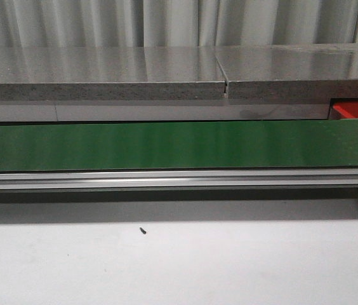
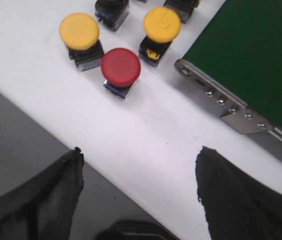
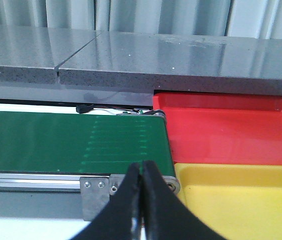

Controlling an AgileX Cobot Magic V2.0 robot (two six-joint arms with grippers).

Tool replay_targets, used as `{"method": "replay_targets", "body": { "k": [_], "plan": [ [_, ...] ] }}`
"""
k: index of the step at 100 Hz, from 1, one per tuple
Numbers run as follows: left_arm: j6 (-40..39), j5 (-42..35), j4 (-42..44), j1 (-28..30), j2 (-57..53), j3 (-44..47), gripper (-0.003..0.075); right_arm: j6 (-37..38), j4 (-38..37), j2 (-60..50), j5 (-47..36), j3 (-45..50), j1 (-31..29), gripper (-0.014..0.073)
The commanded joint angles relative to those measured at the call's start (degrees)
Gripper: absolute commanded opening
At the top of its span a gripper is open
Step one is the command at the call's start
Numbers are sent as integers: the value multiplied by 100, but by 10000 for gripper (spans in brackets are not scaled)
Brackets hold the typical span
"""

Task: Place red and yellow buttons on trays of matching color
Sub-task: 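Grasp a red push button from the pile with the left gripper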

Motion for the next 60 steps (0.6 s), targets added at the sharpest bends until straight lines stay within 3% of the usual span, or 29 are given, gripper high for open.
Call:
{"method": "replay_targets", "body": {
  "k": [1, 60],
  "plan": [
    [-57, 27, -96, 135, 296, -362, 473, -2, -84, -85, -452, -4, -10, -114],
    [-232, 281, -170, 135, 3000, -1733, 473, -2, -84, -85, -452, -4, -10, -114]
  ]
}}
